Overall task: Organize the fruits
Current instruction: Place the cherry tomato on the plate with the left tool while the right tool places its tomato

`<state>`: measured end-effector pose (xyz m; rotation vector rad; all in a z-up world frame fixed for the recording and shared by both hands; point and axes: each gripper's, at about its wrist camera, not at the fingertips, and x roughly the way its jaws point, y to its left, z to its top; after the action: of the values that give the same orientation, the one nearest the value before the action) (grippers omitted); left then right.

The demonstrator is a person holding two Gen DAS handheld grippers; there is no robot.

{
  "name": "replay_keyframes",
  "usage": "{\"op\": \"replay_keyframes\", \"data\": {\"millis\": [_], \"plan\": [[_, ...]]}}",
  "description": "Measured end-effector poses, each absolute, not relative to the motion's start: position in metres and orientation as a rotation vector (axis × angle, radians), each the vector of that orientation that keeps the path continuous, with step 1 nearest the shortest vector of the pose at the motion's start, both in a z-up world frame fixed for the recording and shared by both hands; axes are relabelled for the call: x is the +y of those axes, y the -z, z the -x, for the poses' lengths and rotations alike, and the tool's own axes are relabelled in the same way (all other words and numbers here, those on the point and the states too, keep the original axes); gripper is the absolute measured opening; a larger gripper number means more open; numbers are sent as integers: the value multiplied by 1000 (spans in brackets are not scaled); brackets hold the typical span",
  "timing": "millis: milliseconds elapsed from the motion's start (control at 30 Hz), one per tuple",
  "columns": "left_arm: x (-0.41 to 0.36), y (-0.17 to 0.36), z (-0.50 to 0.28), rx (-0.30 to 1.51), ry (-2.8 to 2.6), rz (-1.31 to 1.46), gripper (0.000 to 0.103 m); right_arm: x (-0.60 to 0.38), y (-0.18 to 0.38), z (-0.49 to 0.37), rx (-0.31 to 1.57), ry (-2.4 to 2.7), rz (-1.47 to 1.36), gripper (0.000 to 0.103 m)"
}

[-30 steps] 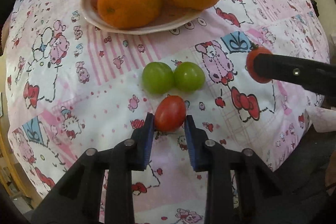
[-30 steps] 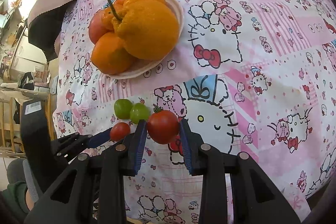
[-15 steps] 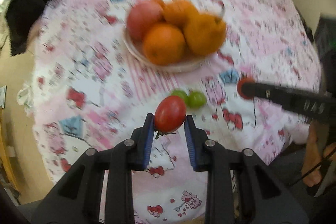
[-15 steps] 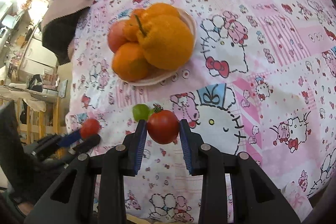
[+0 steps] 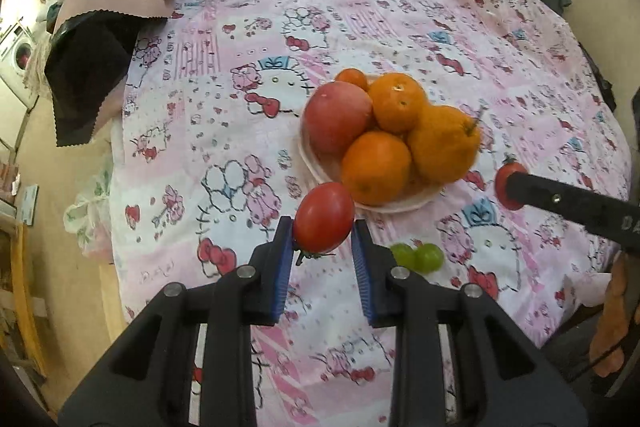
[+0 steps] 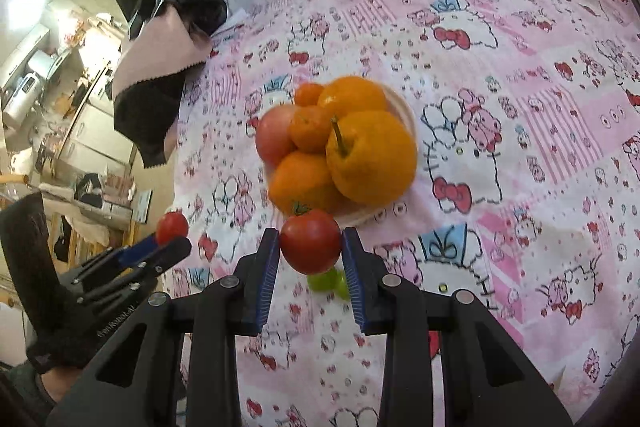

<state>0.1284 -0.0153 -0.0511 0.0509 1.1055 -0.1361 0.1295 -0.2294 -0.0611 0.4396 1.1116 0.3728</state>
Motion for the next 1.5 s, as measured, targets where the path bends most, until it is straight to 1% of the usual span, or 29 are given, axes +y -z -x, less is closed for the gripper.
{"op": "replay_keyframes", "data": {"millis": [267,400,567,667,833,933,1067,1233,1400,1433,1467,1500], "plan": [[8,67,-149,1130,83,67,25,-224,76,-149,1129,-345,-444,34],[16,70,-154,1134,54,87,25,-216,96,-149,1208,-346,-434,34],[24,79,-159,1193,57,151,25,-193,116,-150,1276,-365,-363,34],[28,80,-161,1210,54,178,25,-184,121,-153,1271,-361,-336,34],[30,80,-163,1236,79,229,25,-180,125,-169,1198,-263,-320,34],[28,77,-160,1234,93,231,25,-173,140,-176,1239,-221,-280,34],[29,76,-158,1239,101,240,25,-167,142,-174,1218,-207,-225,34],[26,76,-158,1242,108,239,25,-168,145,-173,1206,-200,-261,34],[24,76,-156,1227,103,211,25,-167,145,-173,1211,-210,-271,38],[24,76,-155,1227,100,209,25,-169,144,-173,1214,-219,-280,52],[25,77,-156,1227,100,211,25,-170,143,-172,1216,-223,-287,70],[26,79,-156,1226,99,213,25,-173,142,-169,1219,-218,-301,75]]}}
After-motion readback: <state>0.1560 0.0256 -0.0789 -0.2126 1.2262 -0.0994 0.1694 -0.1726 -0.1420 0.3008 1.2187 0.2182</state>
